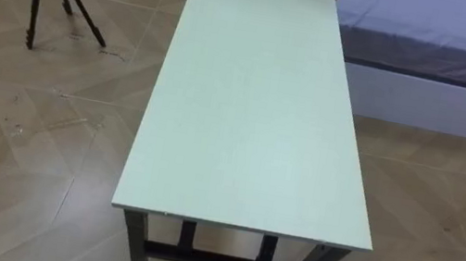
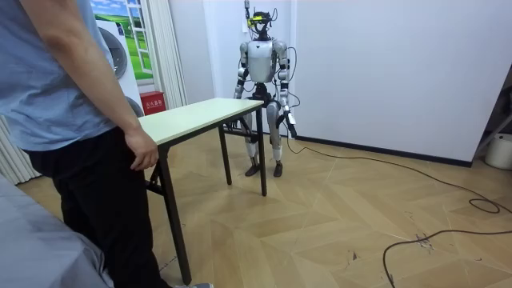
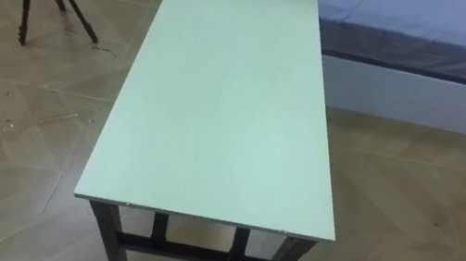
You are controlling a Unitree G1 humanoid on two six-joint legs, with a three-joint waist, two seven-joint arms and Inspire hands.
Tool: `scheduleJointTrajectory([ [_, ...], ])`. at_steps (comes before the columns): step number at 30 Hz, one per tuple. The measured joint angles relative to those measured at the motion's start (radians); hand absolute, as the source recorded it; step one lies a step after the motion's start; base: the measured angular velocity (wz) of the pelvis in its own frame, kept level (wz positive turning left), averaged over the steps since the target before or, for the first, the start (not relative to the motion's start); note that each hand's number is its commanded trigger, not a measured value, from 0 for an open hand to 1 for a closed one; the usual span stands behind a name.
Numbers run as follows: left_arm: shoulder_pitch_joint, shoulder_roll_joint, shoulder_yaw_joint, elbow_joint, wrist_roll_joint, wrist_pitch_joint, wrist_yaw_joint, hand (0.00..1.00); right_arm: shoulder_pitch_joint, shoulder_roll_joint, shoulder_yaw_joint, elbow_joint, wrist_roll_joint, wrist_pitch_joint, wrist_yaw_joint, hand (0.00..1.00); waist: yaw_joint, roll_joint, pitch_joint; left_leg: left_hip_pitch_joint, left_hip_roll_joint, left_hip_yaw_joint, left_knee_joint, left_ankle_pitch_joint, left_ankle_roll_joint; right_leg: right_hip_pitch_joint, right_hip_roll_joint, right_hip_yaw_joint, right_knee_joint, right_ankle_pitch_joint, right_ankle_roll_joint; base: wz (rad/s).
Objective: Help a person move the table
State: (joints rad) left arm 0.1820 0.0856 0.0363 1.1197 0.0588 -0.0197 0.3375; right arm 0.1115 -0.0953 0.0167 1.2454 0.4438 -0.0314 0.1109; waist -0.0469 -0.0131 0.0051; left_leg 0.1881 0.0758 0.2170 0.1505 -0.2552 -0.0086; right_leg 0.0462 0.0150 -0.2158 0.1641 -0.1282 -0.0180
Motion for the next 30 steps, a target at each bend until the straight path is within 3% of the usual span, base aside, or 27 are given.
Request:
scheduleJointTrajectory([
  [11, -0.01, 0.003, -0.001, 0.0, -0.041, 0.0, -0.047, 0.0, -0.001, 0.0, 0.001, 0.003, 0.033, 0.002, 0.039, 0.0, 0.0, 0.002, 0.0001, 0.0, 0.001, -0.003, 0.0, 0.0, 0.0, 0.005, 0.002, 0.003, -0.013, 0.005, 0.0, 0.0],
  [22, -0.01, 0.006, 0.0, 0.004, -0.429, 0.03, -0.273, 0.0, 0.0, -0.003, -0.007, -0.003, 0.068, 0.02, 0.151, 0.0, 0.005, 0.005, -0.0005, -0.005, 0.001, -0.001, 0.0, 0.0, 0.0, -0.006, -0.001, 0.016, -0.011, 0.005, 0.0, -0.03],
  [26, -0.016, 0.018, -0.002, -0.029, -0.525, 0.056, -0.368, 0.0, 0.011, -0.01, -0.011, -0.088, 0.078, 0.053, 0.176, 0.0, 0.009, 0.011, -0.0026, -0.012, 0.0, 0.0, 0.001, 0.0, 0.0, -0.011, -0.003, 0.008, -0.011, 0.005, 0.0, 0.02],
  [30, -0.01, 0.029, -0.022, -0.091, -0.62, 0.059, -0.42, 0.0, 0.033, -0.013, -0.009, -0.177, 0.145, 0.054, 0.201, 0.0, 0.018, 0.013, -0.0035, -0.014, 0.0, 0.001, 0.002, 0.0, 0.0, -0.012, -0.003, 0.006, -0.012, 0.005, 0.0, 0.02],
])
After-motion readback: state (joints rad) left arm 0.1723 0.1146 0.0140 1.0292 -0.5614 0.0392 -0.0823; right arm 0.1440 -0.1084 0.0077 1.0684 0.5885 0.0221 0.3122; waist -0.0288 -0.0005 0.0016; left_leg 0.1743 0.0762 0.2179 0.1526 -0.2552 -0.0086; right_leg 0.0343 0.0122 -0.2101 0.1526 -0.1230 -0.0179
